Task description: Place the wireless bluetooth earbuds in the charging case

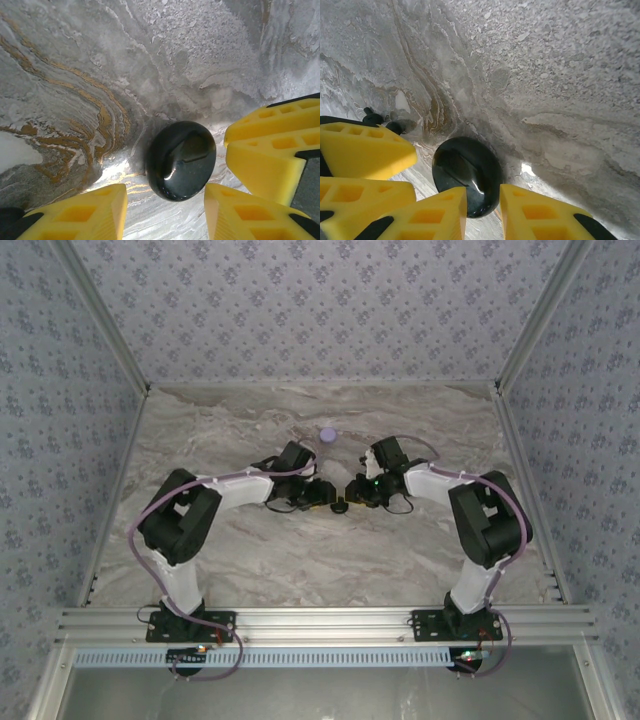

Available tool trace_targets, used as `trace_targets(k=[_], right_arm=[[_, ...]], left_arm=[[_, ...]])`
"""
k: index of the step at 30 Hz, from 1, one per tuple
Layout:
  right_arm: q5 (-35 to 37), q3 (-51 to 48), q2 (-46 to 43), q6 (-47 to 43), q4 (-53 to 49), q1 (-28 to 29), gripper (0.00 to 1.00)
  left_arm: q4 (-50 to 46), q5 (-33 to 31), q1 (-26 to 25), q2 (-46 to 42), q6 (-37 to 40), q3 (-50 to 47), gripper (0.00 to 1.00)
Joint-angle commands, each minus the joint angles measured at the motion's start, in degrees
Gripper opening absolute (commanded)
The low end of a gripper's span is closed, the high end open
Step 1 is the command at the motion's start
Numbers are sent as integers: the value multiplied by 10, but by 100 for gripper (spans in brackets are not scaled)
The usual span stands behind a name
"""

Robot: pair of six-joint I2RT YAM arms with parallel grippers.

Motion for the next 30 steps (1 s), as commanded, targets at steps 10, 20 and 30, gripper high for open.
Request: trace_targets(k=[10, 20, 30], right_arm=[[-7, -2, 23, 6, 3, -1, 23], [0, -5, 26, 3, 0, 0, 21], [-5, -10, 30, 11, 12, -1, 20]], left_arm=[[32, 36, 3, 29, -16, 8, 44], [80, 69, 5, 50, -45, 0, 43], [130, 94, 6, 53, -83, -11, 38]])
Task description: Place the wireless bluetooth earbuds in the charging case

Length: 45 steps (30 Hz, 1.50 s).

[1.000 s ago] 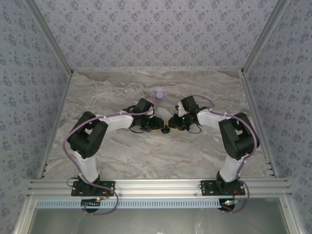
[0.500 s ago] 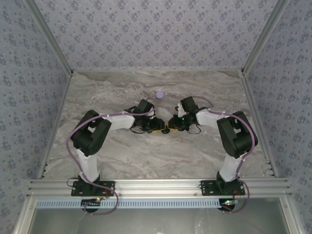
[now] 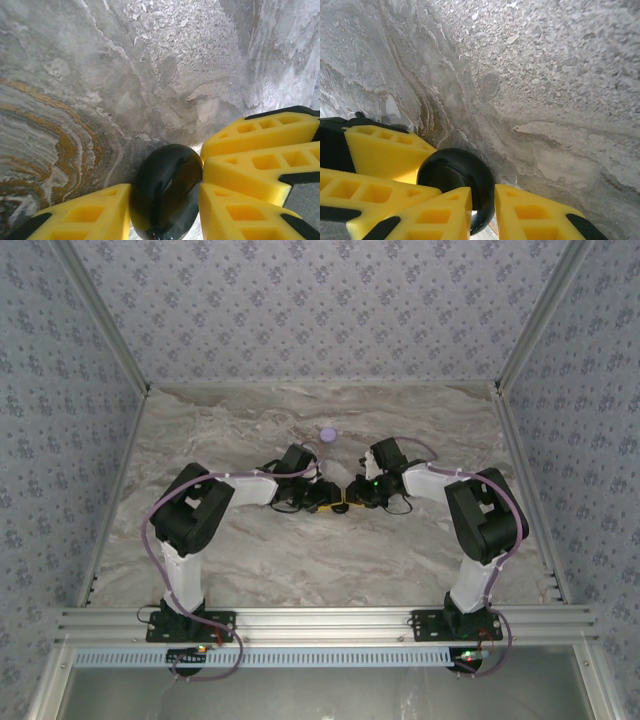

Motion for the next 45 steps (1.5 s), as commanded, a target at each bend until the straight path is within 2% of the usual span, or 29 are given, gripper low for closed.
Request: trace_targets(k=[1, 15, 22, 30, 36, 45], right_arm=[[-6, -11, 15, 11, 3, -1, 20], [-9, -20, 9, 18, 12, -6, 20], [4, -30, -23, 19, 9, -17, 21], [-6, -44, -88, 5, 3, -46, 24], [-46, -33, -146, -18, -2, -74, 27], [-175, 6, -219, -39, 23, -121, 38]], left_arm=[[31, 24, 1, 3, -17, -2, 38], [59, 29, 5, -4, -40, -13, 29], [50, 18, 8, -15, -33, -18, 18], [56, 21, 26, -49, -16, -24, 20], [76, 45, 52, -107, 4, -23, 21], [101, 92, 96, -198, 41, -2, 21]])
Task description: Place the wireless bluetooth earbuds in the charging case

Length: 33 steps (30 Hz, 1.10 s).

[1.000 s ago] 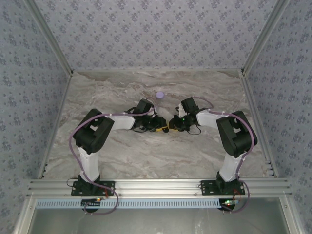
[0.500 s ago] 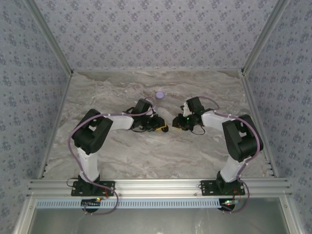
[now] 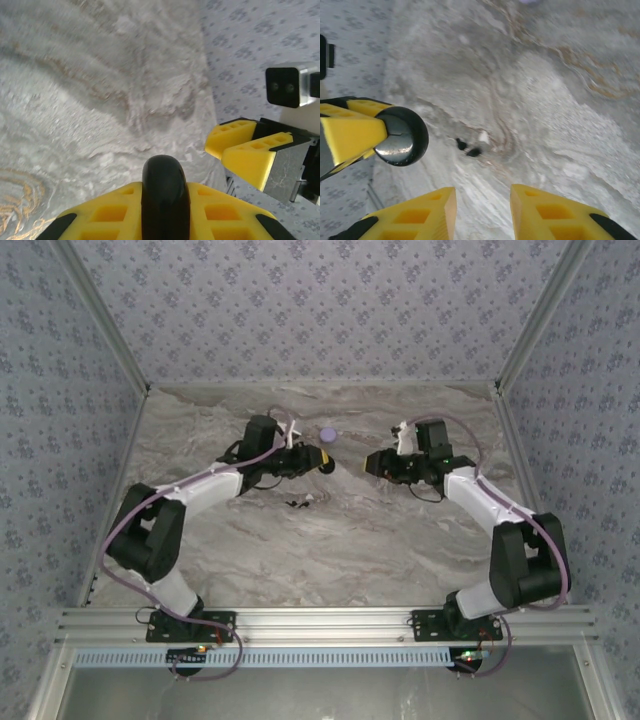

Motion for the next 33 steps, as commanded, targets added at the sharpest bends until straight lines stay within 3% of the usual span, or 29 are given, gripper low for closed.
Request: trace_targets(k=[1, 11, 20, 33], right_arm=[[-85, 31, -25, -13, 15, -14, 39], [-171, 90, -29, 17, 78, -9, 45], [-190, 103, -22, 49, 141, 11, 48], [-205, 159, 19, 51, 136, 52, 49]], left_arm=[[31, 40, 11, -37, 28, 23, 22], [71, 88, 14, -107, 50, 37, 24], [99, 105, 11, -129, 43, 39, 24], [92, 110, 1, -141, 51, 48, 24]])
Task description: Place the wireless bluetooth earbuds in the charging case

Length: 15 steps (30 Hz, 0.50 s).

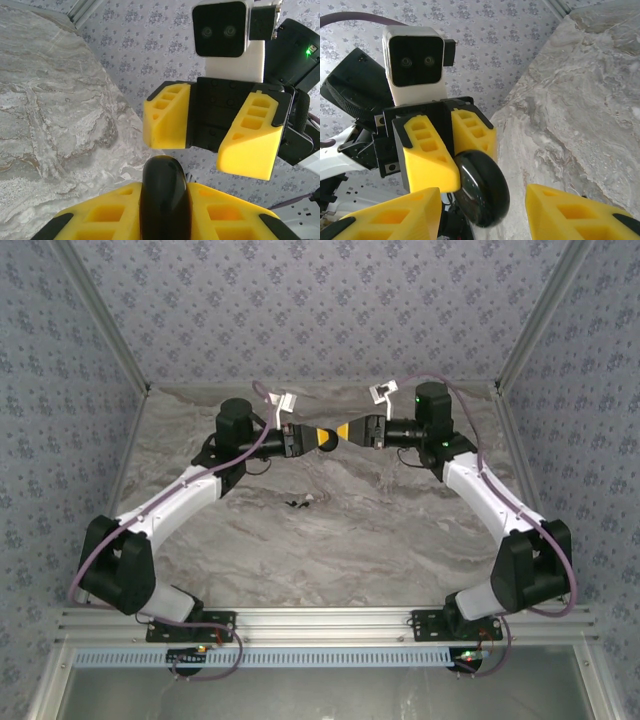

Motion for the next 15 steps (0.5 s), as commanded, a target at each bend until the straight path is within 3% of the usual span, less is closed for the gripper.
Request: trace_targets(k=[1, 15], right_arm=[[-19, 32, 17, 5, -1, 8, 49], [-40, 39, 29, -6, -12, 24, 42]], left_arm=[[18, 16, -6, -28, 16, 30, 24], [7, 8, -8, -35, 24, 33, 24]])
